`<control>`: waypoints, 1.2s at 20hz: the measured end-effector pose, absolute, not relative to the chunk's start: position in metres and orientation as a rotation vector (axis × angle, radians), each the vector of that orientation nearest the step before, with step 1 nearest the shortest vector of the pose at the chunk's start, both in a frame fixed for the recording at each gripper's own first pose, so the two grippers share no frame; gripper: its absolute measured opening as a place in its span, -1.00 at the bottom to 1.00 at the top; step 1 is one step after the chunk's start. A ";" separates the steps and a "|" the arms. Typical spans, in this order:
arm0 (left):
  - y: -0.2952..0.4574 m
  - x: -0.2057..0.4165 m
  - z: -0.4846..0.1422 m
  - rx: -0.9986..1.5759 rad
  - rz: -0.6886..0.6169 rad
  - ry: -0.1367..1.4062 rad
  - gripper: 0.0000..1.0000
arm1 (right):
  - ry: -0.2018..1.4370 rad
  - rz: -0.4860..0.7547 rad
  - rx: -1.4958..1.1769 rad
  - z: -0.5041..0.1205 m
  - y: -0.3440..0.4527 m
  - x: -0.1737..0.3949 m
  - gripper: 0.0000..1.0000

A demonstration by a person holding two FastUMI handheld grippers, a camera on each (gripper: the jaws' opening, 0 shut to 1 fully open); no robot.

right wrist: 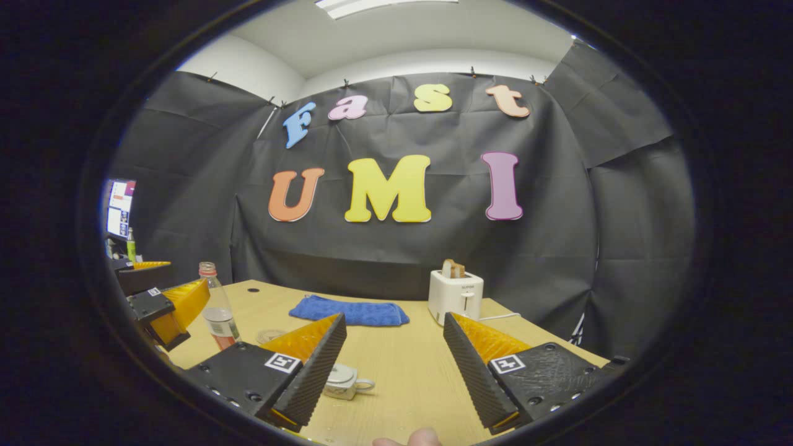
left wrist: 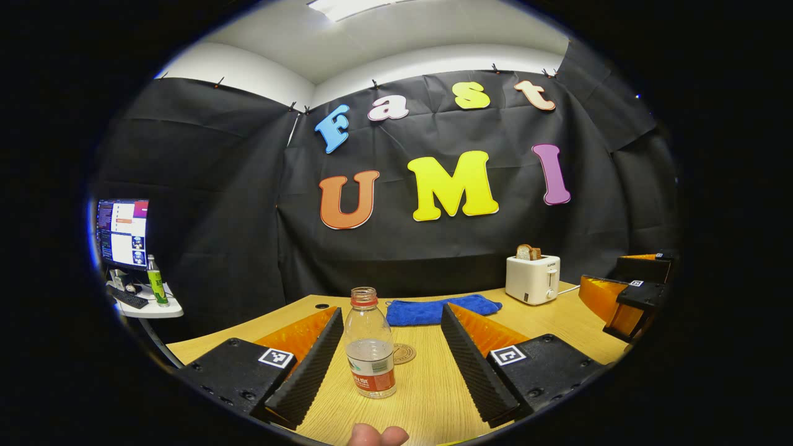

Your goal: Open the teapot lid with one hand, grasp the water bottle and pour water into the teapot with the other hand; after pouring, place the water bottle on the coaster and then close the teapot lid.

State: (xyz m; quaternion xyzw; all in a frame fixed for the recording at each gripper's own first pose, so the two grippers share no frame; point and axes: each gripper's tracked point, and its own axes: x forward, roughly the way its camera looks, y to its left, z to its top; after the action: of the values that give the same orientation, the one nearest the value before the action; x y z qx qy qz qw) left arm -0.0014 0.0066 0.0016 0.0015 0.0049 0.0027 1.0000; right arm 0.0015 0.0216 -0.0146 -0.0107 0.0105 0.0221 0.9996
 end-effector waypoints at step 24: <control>0.040 0.003 0.000 -0.014 0.064 0.036 0.99 | 0.228 0.179 -0.092 -0.121 0.090 0.066 0.90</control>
State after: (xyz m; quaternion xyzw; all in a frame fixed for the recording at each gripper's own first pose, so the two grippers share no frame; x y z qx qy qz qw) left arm 0.0033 0.0401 -0.0005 -0.0071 0.0179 0.0321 0.9993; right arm 0.0663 0.0895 -0.1212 -0.0460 0.1133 0.0890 0.9885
